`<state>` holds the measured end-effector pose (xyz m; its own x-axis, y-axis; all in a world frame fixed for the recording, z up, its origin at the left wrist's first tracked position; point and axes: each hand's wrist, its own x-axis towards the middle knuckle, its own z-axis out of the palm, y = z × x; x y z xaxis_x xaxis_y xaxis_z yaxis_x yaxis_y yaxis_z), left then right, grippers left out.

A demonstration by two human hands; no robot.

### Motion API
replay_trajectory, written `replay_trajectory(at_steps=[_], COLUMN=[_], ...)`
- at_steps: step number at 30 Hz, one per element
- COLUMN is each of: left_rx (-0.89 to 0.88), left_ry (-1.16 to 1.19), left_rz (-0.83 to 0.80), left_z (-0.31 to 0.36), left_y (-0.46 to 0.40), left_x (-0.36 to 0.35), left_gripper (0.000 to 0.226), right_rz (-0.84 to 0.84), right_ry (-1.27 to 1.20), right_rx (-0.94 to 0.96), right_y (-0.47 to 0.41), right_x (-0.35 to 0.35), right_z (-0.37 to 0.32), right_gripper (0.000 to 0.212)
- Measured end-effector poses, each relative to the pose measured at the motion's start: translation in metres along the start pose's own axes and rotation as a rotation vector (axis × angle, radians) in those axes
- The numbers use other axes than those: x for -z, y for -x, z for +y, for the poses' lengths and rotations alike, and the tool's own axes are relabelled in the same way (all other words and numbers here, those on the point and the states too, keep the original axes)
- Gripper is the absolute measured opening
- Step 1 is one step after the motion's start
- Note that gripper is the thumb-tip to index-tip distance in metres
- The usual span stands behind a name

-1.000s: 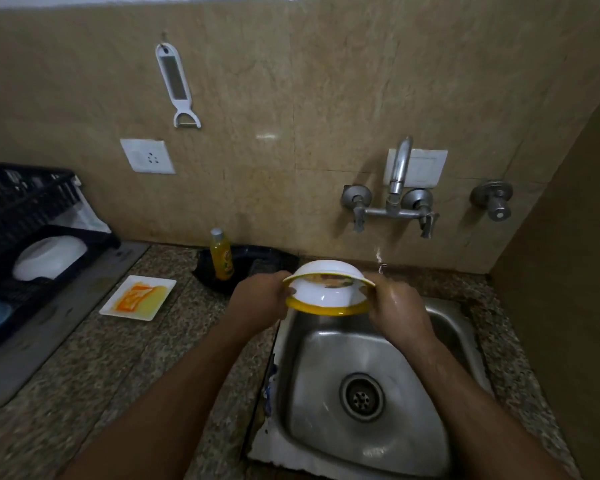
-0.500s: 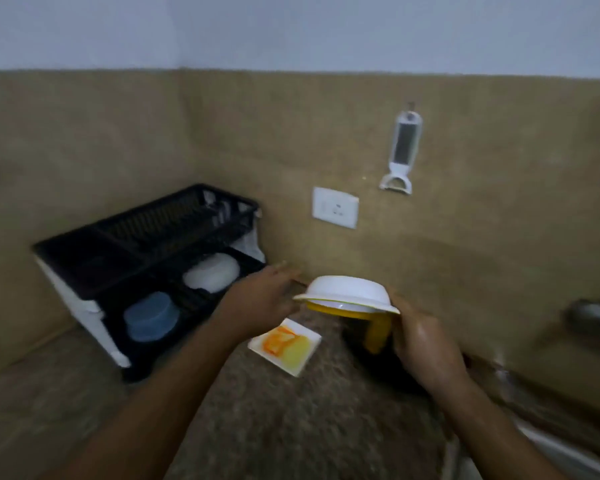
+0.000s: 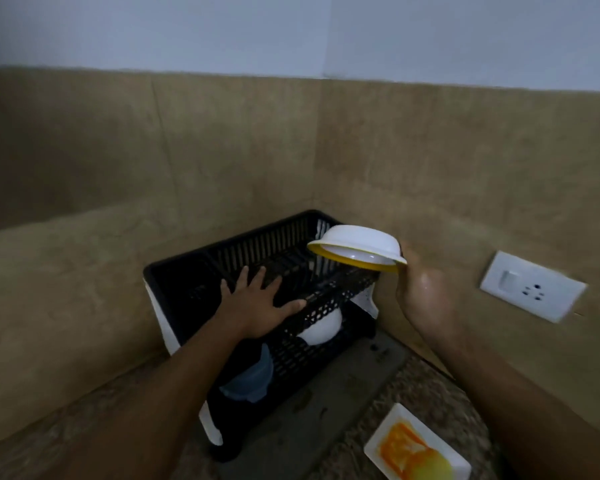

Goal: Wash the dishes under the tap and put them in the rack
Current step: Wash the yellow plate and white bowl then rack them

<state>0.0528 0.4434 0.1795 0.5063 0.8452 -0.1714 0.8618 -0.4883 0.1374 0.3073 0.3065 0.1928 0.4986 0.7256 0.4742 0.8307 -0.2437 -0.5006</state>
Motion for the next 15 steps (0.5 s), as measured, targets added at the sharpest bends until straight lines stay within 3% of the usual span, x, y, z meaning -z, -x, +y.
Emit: replay_trajectory(at_steps=[6,10,15], left_rx=[-0.041,-0.044,-0.024], left_ry=[0.027,0.007,-0.017], left_rz=[0.008,0.025,0.048], left_z=[-0.002,-0.004,-0.004], left_y=[-0.005,-0.01,-0.013], left_x=[-0.007,-0.012,-0.015], left_gripper=[0.106,0.107,0.112], right_rz=[-0.073,-0.052,-0.143], right_ry=[0.135,0.449,0.757], right_rx=[0.143,0.329,0.452], right_y=[-0.078,-0.114,-0.133], right_x=[-0.064,-0.091,-0.111], right_z=[-0.031,-0.041,-0.043], right_gripper=[0.039,0.05,0.062])
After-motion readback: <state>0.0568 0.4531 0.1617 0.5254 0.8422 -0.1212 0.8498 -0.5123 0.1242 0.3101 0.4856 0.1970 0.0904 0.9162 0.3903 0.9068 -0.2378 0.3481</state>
